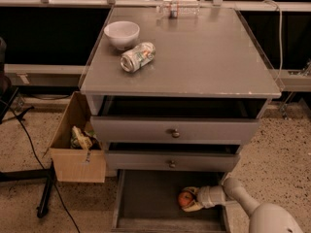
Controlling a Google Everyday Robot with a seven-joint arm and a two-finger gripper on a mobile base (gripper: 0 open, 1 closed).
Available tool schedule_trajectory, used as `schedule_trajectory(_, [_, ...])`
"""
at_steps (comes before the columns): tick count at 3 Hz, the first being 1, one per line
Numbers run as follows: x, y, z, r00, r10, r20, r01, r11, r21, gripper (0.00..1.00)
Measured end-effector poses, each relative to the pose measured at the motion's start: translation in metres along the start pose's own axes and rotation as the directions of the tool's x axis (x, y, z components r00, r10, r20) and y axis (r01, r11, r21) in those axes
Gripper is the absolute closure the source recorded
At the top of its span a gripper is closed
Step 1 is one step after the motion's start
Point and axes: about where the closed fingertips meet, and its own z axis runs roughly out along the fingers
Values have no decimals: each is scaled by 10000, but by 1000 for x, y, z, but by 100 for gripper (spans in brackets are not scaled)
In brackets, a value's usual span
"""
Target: Place apple into bottom drawer
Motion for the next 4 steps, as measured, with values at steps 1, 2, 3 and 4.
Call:
schedule_trajectory(1, [1,0,0,10000,12,-18,-12,10000,-12,100])
schedule_trajectory(2, [3,0,1,10000,16,-91,-16,10000,-35,100])
schedule_trajectory(3, [3,0,1,10000,16,-91,-17,10000,-36,84])
schedule_trajectory(4, [3,0,1,10000,16,-91,-17,10000,-36,62])
